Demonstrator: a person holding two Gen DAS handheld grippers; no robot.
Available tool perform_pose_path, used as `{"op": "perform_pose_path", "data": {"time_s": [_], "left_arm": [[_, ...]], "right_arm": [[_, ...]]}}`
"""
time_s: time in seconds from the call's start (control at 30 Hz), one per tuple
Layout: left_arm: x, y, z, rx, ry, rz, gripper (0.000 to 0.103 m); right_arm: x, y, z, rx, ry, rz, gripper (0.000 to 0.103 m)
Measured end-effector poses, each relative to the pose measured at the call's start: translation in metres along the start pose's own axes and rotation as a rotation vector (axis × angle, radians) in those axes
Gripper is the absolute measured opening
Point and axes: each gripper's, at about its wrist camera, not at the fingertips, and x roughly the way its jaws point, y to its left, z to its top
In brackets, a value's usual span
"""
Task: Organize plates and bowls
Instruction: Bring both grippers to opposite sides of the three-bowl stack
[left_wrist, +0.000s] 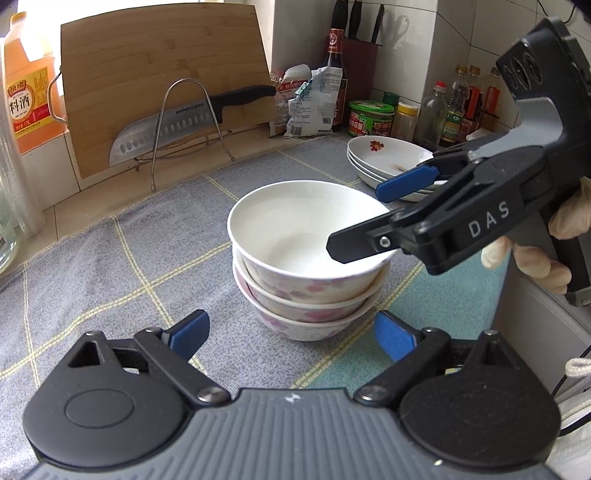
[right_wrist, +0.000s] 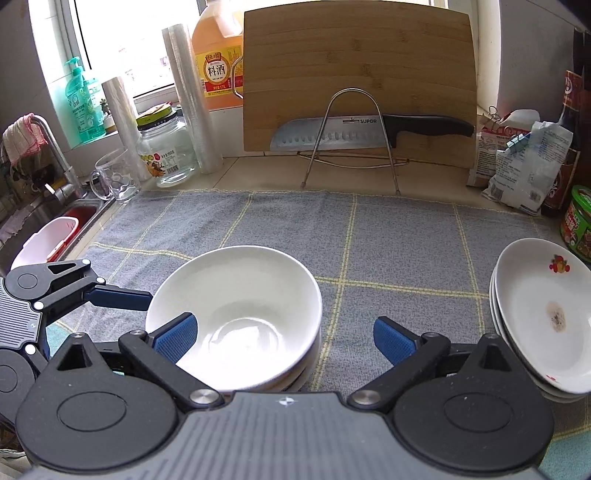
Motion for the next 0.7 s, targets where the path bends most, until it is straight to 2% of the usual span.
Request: {"op": "perform_pose_path", "data": {"time_s": [0.23,0.4,0.57,0.7], "left_arm": [[0.01,0.007,-0.007,0.003,-0.013,-0.013,0.096],[0.029,0.017,-0.012,-0.012,0.006,-0.035,0.096],[0.045,0.014,-0.015,0.029,0.027,-0.023,0.096],[0.052,0.013,-0.015,0.014,0.07,-0.011,0.096]], "right_arm": [[-0.011,0.007,-0.01,-0.014,-0.049,-0.038,0.103],[-0.03,0.001,-0.012,-0.063,-0.056,0.003,0.103],[-0.035,-0.013,-0.018,-0.17,0.024,0.052,0.103],[-0.01,-0.03,-0.023,-0.245,0.109,0.087,0.103]]}}
